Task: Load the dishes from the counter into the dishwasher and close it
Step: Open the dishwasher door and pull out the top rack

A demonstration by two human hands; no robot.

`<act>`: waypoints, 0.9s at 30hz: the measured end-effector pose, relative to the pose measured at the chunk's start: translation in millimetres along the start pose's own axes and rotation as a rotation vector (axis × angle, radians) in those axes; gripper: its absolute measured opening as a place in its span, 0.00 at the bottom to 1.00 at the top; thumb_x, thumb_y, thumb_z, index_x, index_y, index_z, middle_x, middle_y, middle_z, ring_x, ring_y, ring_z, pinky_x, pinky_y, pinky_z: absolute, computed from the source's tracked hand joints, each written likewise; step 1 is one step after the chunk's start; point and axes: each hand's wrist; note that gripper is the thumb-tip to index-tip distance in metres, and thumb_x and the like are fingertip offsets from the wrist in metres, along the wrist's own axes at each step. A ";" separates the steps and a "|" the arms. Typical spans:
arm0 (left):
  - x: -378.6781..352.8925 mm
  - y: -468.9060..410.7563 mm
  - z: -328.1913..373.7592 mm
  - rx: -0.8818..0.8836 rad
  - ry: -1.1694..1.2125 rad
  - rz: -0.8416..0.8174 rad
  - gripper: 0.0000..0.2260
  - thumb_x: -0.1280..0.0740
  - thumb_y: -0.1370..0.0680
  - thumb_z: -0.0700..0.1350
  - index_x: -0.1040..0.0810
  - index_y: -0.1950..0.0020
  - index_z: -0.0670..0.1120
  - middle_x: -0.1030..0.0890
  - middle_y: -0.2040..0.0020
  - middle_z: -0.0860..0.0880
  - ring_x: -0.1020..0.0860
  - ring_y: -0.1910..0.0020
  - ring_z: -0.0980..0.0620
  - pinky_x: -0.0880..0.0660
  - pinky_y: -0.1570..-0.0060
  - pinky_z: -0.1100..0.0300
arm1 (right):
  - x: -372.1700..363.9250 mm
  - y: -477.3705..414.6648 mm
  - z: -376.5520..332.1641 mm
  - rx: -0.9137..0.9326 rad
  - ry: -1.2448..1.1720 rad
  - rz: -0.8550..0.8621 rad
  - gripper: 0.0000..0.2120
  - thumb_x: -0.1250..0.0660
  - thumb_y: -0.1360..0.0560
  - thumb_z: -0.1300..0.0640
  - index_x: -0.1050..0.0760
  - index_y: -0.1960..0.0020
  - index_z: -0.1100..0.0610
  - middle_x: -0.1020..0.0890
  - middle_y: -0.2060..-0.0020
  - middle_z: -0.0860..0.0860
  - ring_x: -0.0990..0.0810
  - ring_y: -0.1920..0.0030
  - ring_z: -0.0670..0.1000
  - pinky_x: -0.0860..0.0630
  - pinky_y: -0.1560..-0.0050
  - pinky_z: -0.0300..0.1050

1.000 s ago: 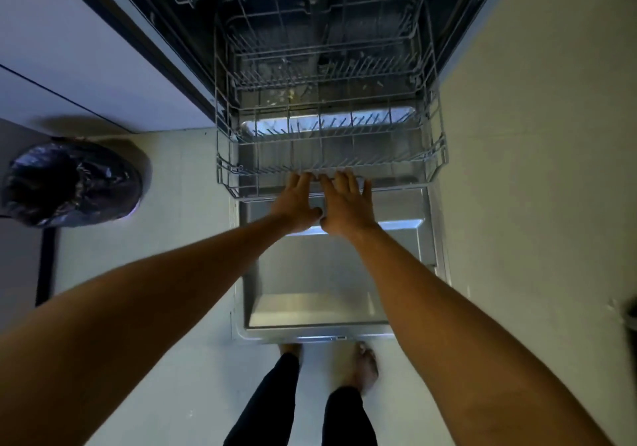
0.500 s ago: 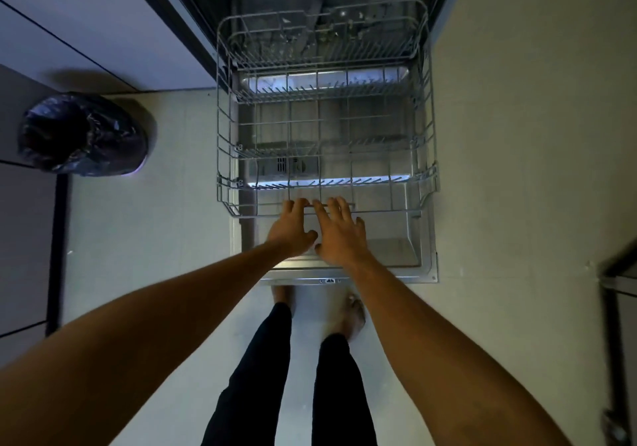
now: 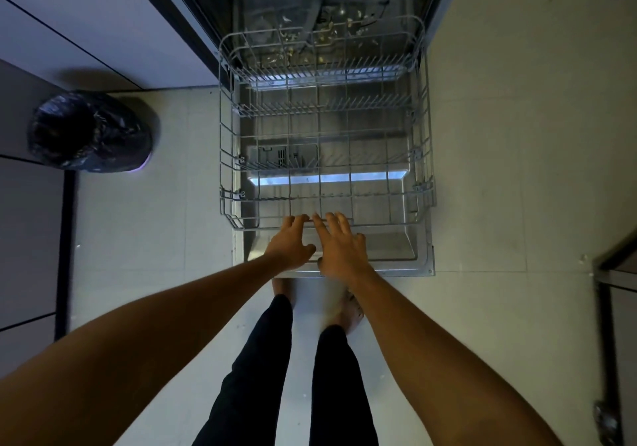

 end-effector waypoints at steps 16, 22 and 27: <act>225.4 -39.3 69.7 -0.194 0.182 0.365 0.15 0.33 0.21 0.43 0.26 0.35 0.48 0.24 0.40 0.48 0.24 0.46 0.52 0.25 0.49 0.58 | 237.0 -82.3 -1.1 0.014 -0.656 0.316 0.20 0.31 0.22 0.56 0.27 0.30 0.53 0.21 0.36 0.53 0.22 0.38 0.54 0.26 0.44 0.44; 350.6 -102.6 121.9 -0.371 0.008 0.618 0.25 0.31 0.27 0.47 0.27 0.30 0.47 0.25 0.35 0.42 0.26 0.37 0.39 0.26 0.40 0.42 | 371.5 -150.8 -13.6 0.137 -0.232 0.743 0.30 0.28 0.26 0.56 0.32 0.25 0.56 0.29 0.30 0.60 0.33 0.30 0.64 0.31 0.32 0.59; 404.6 -160.6 139.8 -0.380 -0.344 0.631 0.34 0.33 0.26 0.56 0.39 0.22 0.51 0.37 0.23 0.45 0.42 0.23 0.40 0.43 0.28 0.34 | 415.6 -192.7 -20.0 0.147 0.160 0.726 0.46 0.25 0.29 0.53 0.47 0.19 0.48 0.45 0.20 0.58 0.49 0.21 0.63 0.51 0.23 0.67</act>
Point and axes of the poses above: each hand's wrist, its own y-axis away from the middle knuckle, its own x-axis out of the back of the hand, z = x × y
